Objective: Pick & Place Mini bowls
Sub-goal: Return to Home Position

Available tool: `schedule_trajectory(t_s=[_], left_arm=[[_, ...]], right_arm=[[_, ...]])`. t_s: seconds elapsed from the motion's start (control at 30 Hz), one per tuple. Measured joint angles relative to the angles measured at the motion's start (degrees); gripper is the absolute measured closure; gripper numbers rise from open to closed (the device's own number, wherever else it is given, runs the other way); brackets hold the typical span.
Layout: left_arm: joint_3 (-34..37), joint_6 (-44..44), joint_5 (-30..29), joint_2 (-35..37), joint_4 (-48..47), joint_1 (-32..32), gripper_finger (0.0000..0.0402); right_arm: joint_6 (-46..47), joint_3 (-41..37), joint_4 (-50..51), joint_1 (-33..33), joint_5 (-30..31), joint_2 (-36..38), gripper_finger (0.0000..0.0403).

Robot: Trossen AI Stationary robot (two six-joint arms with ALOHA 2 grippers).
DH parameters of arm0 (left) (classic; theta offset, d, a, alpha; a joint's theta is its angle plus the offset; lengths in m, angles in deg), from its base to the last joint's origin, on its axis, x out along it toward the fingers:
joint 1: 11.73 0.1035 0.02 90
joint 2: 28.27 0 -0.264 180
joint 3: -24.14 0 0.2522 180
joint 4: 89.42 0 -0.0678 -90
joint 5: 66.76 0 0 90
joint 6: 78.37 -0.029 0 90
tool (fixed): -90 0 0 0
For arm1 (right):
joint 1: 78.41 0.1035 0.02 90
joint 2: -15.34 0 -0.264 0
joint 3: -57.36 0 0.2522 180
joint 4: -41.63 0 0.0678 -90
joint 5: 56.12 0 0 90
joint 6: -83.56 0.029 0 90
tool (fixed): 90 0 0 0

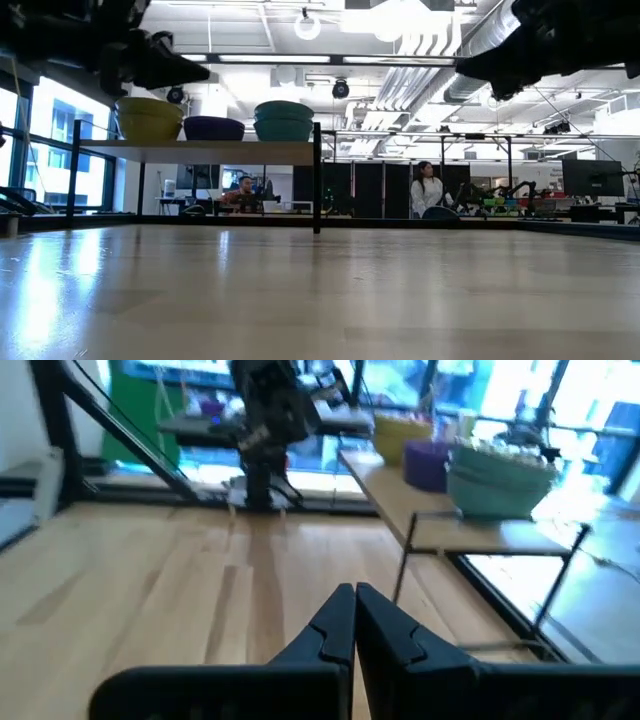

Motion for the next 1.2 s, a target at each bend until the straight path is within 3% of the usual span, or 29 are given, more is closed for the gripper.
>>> schedule_trajectory(t_s=[0.3, 0.6, 0.73, 0.97, 1.2], left_arm=[[5.92, 3.98, -3.66, 14.21, -3.97, 0.04, 0.0401], [8.27, 7.57, -6.01, 31.09, -13.47, 0.04, 0.0401], [9.3, 9.74, -6.87, 30.7, -14.74, 0.04, 0.0401], [15.91, 15.82, -6.84, 30.72, -3.31, 0.04, 0.0401], [16.02, 20.59, -6.94, 30.77, 0.18, 0.0, 0.0401]], right_arm=[[3.26, -12.21, -11.49, -2.34, -2.74, 8.96, 0.0403], [4.19, -15.23, -6.02, -3.52, -3.4, 20.72, 0.0403], [4.2, -15.25, -2.16, -3.51, -2.02, 24.33, 0.0403], [5.35, -15.25, 3.05, -3.52, 2.49, 28.36, 0.0403], [8.49, -15.26, 6.14, -3.48, 6.58, 29.31, 0.0403]])
